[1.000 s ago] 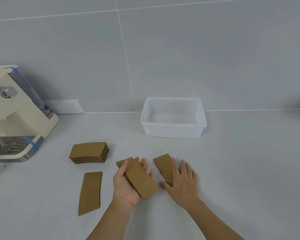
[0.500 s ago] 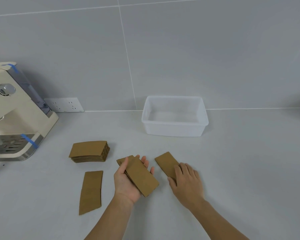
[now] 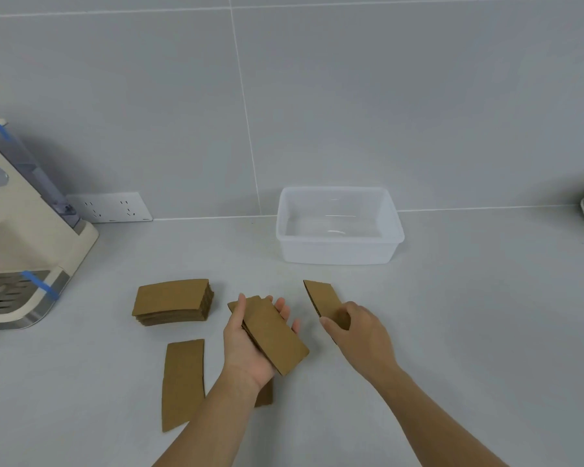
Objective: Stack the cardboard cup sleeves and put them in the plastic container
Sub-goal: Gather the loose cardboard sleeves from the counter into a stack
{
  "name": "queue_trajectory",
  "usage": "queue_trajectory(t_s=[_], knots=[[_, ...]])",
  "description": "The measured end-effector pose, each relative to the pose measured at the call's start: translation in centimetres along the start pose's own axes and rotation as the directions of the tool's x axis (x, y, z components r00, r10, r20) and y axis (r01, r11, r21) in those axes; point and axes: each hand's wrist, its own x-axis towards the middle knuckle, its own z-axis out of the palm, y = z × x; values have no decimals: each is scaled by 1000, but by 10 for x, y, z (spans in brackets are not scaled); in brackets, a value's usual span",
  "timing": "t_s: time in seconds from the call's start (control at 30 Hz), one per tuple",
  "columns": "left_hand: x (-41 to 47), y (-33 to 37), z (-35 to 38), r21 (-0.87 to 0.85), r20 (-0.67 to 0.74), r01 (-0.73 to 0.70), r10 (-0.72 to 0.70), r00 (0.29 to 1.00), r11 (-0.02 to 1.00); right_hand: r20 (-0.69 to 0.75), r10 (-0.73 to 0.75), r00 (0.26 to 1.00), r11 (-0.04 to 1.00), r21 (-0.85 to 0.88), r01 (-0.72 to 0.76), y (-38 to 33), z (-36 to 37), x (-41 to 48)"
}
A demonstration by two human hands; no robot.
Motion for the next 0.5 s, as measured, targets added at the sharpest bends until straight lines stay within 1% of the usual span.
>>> queue_trajectory(t_s=[0.13, 0.2, 0.33, 0.5], knots=[[-3, 11, -2, 19, -66, -1, 3, 998, 1000, -5, -46, 999, 996, 80, 47, -31, 2, -6], [-5, 16, -3, 12, -77, -2, 3, 997, 1000, 14, -77, 997, 991, 108, 75, -46, 6, -10], [-11, 30, -12, 59, -35, 12, -10, 999, 998, 41, -157, 987, 975, 165, 148, -73, 18, -22], [-17, 46, -25, 74, 28, -37, 35, 999, 997, 82, -258, 963, 964, 92, 250, -95, 37, -36]])
